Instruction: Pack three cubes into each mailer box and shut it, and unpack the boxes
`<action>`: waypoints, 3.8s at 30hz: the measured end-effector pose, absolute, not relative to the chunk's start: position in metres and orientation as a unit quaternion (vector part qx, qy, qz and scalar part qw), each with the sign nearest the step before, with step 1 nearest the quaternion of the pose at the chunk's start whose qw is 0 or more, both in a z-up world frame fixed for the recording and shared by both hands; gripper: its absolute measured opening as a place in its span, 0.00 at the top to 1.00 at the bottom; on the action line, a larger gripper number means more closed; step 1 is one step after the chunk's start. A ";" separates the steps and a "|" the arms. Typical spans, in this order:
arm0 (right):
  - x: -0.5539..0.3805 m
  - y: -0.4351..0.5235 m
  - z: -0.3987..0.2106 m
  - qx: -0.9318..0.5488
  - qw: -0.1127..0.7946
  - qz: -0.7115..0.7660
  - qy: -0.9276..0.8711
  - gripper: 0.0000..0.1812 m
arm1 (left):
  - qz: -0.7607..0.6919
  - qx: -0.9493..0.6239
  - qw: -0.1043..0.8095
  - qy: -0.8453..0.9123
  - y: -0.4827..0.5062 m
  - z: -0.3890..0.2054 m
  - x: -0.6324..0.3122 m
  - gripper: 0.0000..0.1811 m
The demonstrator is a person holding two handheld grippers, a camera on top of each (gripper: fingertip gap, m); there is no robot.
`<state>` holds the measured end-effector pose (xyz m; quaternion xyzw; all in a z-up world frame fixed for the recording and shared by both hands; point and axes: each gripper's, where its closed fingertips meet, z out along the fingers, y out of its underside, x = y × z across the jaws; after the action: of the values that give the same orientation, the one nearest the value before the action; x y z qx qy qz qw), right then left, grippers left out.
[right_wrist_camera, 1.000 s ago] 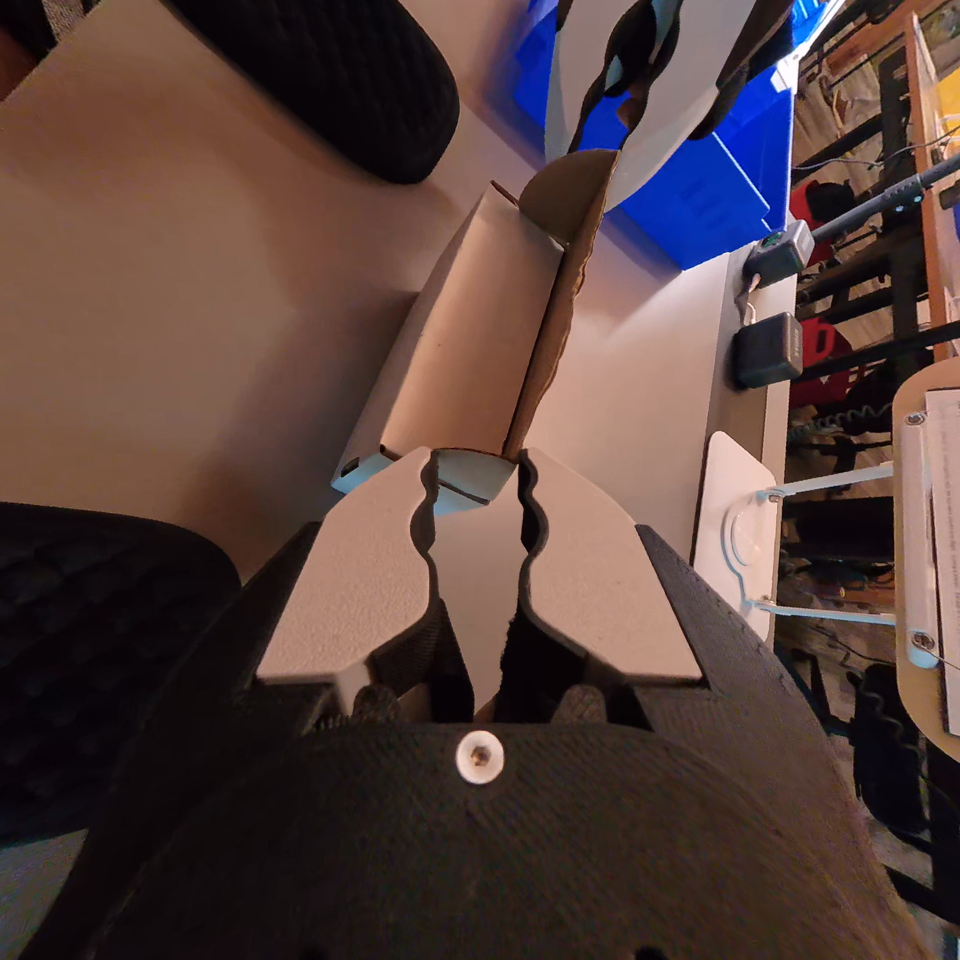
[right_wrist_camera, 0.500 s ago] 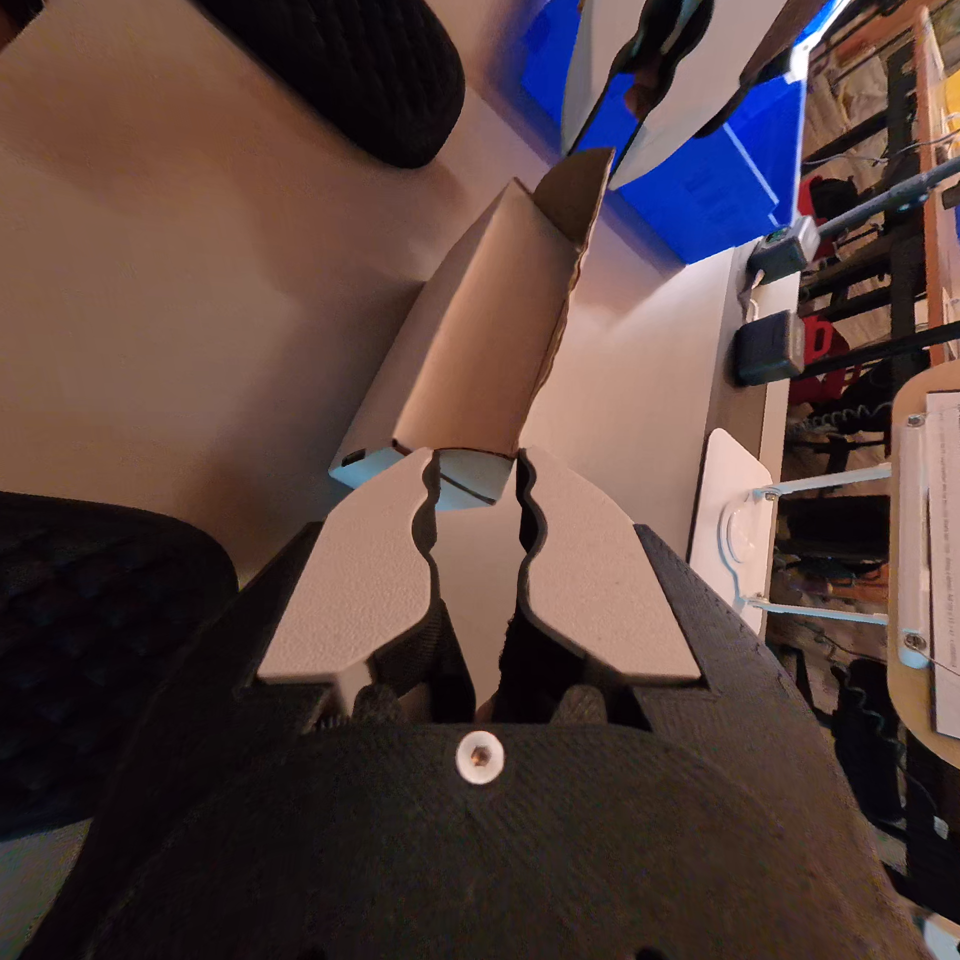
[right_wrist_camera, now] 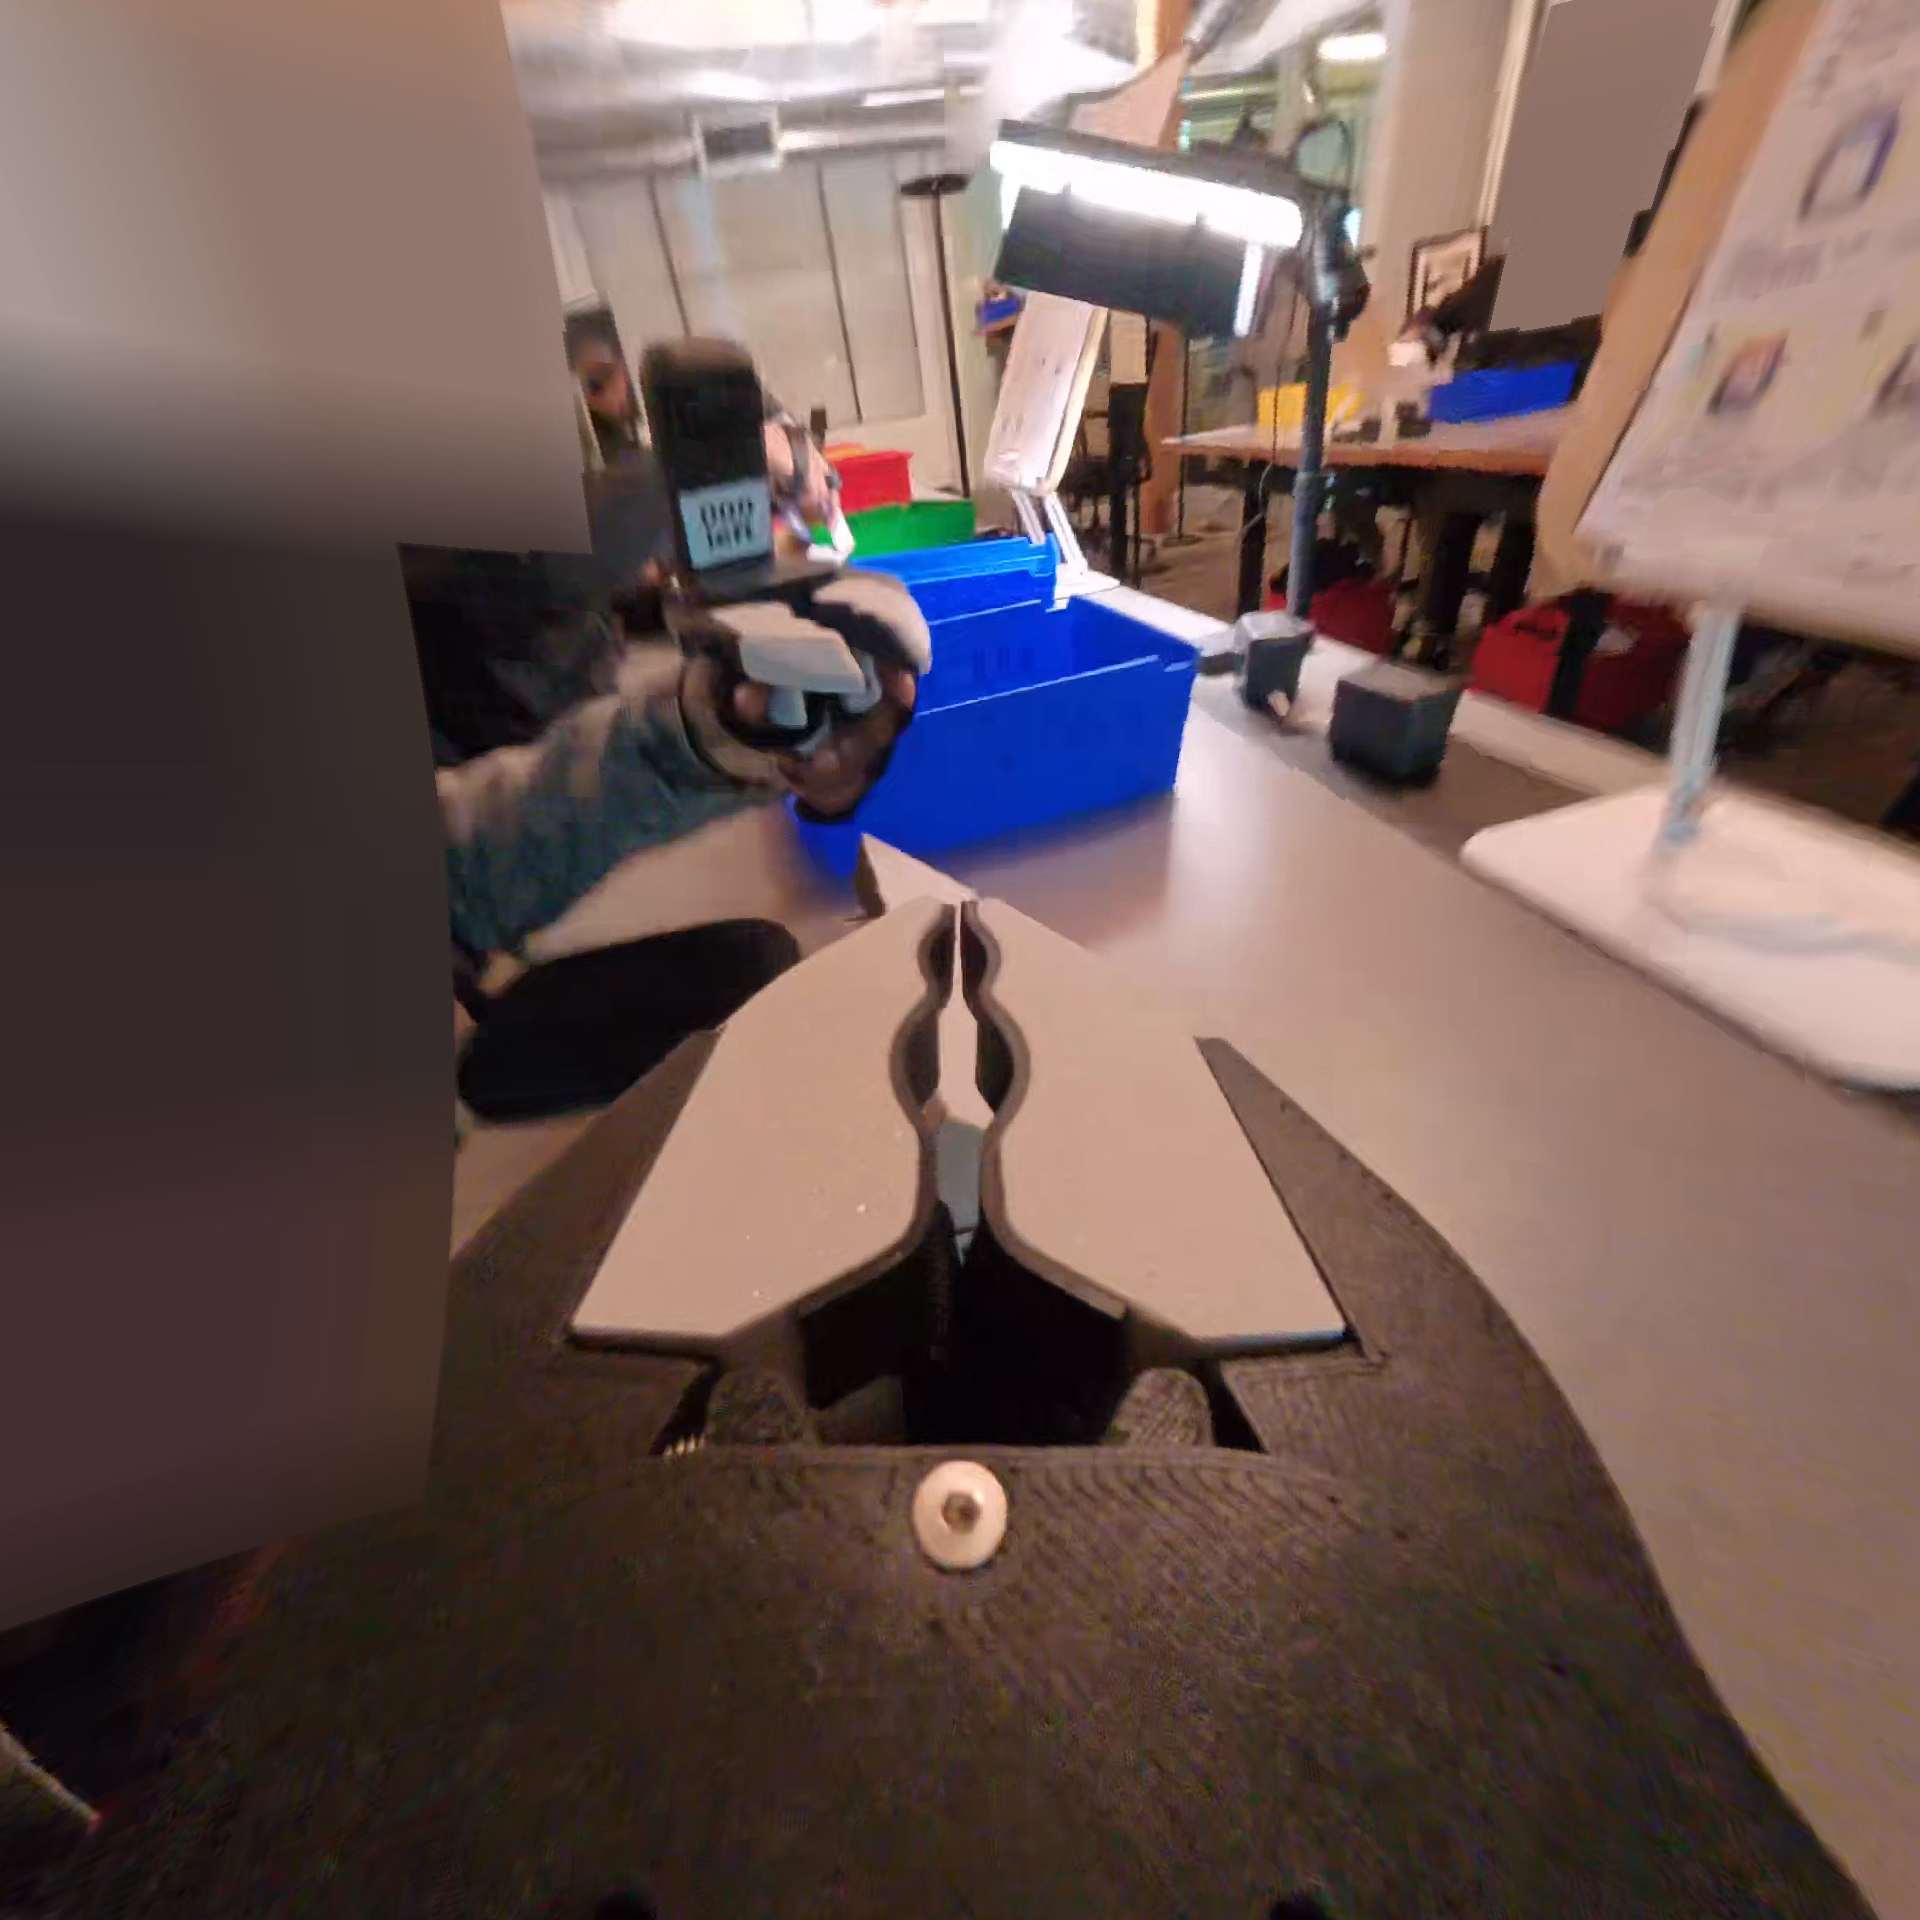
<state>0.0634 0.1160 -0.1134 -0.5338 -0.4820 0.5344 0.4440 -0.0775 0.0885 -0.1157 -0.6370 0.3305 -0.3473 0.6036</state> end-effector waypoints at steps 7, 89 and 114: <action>0.061 0.120 -0.154 -0.606 0.383 0.563 -0.410 1.00 | -0.380 -0.663 0.564 0.313 0.085 -0.158 -0.069 0.98; 0.048 0.003 -0.242 -0.557 0.248 0.233 -0.758 0.20 | -0.287 -0.711 0.540 0.346 -0.001 -0.219 -0.071 0.40; 0.006 0.022 -0.303 -0.551 -0.003 0.064 -0.832 0.21 | -0.277 -0.724 0.551 0.310 0.008 -0.224 -0.080 0.37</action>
<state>0.0056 0.0217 -0.3028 -0.5513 -0.8318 0.0643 -0.0027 -0.0797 0.0081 -0.2241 -0.7239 0.3098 -0.2765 0.5509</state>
